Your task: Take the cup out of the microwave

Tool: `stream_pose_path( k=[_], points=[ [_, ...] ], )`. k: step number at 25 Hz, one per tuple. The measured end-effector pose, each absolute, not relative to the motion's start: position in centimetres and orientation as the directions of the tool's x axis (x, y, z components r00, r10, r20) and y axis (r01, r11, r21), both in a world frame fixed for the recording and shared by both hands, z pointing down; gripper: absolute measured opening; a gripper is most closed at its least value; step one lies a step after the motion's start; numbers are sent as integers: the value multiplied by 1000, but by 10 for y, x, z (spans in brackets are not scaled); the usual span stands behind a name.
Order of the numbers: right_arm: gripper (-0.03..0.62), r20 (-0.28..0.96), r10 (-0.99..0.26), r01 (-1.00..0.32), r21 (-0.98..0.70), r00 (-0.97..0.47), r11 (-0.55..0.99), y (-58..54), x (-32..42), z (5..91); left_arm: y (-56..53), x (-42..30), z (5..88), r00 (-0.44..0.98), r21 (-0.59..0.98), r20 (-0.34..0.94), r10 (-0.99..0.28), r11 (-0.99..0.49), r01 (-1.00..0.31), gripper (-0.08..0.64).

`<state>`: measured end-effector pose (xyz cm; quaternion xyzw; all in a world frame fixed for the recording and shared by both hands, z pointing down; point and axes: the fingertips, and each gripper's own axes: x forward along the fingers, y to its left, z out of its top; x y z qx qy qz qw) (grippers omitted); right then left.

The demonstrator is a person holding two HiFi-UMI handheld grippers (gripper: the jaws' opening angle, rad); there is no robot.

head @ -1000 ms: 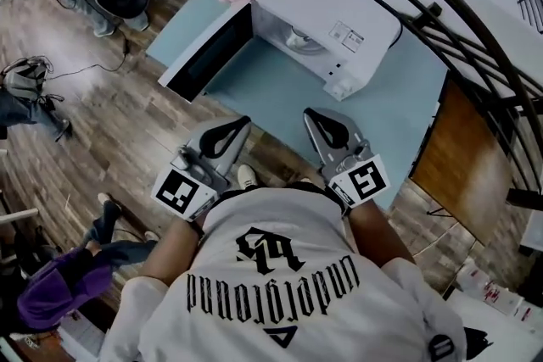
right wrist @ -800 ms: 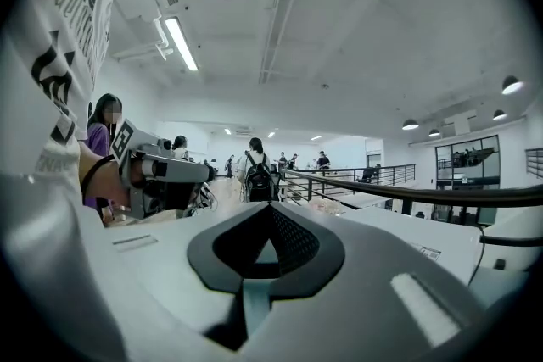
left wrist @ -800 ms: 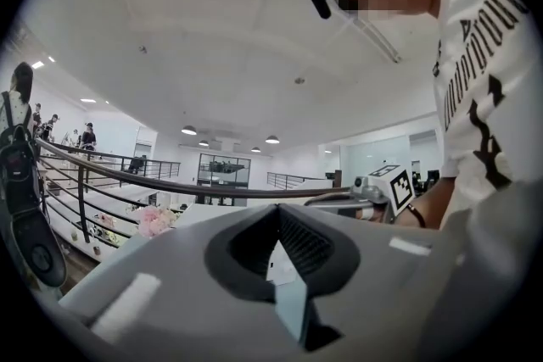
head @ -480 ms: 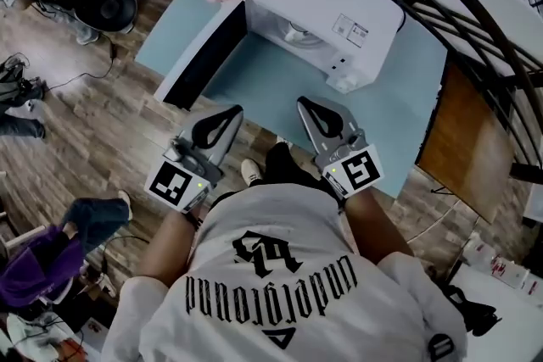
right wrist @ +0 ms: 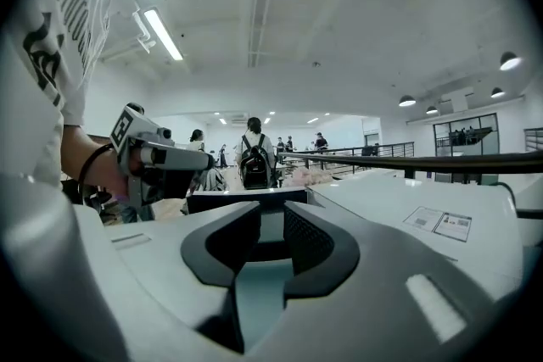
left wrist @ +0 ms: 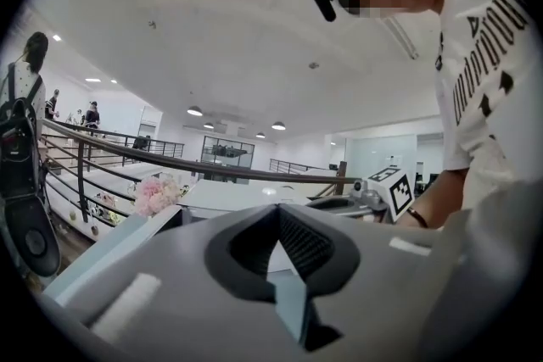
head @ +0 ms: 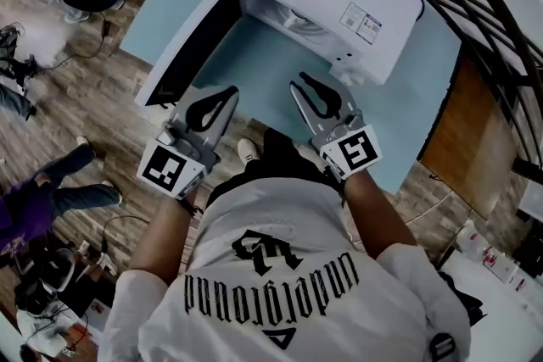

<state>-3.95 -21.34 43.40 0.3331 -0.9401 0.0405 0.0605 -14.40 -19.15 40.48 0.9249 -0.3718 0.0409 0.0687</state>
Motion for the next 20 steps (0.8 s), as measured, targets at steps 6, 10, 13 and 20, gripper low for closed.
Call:
stream_pose_path(
  k=[6, 10, 13, 20],
  points=[
    [89, 198, -633, -656, -81, -748, 750, -250, -36, 484, -221, -124, 432, 742, 149, 202, -639, -729, -668, 50],
    [109, 230, -646, -679, -111, -728, 726, -273, -32, 521, -241, -111, 459, 763, 162, 220, -608, -748, -643, 51],
    [109, 263, -644, -686, -118, -719, 718, -285, -31, 548, -254, -107, 472, 764, 171, 220, -607, -747, -643, 51],
    [126, 281, -664, -712, -121, -693, 692, -313, -30, 588, -273, -107, 508, 761, 172, 254, -598, -746, -643, 51]
  ],
)
